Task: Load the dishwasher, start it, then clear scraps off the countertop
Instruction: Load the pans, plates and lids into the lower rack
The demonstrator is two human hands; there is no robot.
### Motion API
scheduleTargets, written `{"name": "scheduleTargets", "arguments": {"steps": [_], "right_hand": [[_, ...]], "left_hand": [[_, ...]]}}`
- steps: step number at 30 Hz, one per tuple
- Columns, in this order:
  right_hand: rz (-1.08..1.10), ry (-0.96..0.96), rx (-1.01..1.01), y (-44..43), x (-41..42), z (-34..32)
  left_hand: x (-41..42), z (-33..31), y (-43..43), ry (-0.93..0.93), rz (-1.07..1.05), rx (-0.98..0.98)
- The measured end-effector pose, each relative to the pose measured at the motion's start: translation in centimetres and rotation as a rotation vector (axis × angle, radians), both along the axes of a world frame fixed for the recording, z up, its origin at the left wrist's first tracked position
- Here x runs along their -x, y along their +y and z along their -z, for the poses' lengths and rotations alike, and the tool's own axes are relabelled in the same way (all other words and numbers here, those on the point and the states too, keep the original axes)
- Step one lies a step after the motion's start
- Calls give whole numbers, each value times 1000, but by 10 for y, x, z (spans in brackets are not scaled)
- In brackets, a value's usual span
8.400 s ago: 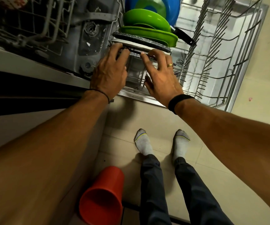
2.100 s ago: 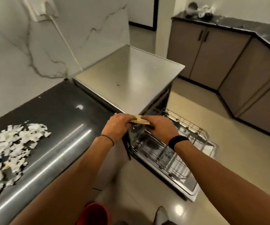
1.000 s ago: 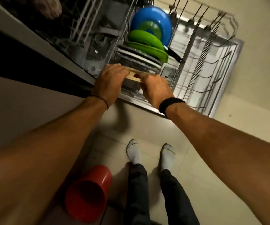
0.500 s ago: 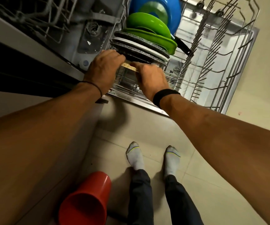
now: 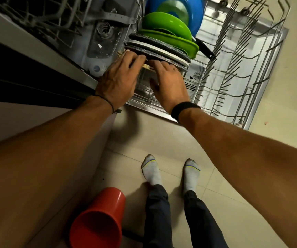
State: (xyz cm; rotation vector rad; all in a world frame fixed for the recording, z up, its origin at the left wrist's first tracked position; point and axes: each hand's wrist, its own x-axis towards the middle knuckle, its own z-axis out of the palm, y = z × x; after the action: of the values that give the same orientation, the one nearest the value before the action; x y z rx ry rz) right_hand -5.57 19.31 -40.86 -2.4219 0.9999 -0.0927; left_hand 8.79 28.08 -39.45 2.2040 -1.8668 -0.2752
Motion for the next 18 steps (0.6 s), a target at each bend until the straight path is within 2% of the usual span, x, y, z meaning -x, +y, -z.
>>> {"name": "scheduleTargets", "arguments": {"steps": [8,18], "right_hand": [[10,-38,89,25,32,4],[-90,146,107,4,32,4]], "left_hand": [[4,4,10,-102,3,-62],[11,7,2,-60,-43,-173]]}}
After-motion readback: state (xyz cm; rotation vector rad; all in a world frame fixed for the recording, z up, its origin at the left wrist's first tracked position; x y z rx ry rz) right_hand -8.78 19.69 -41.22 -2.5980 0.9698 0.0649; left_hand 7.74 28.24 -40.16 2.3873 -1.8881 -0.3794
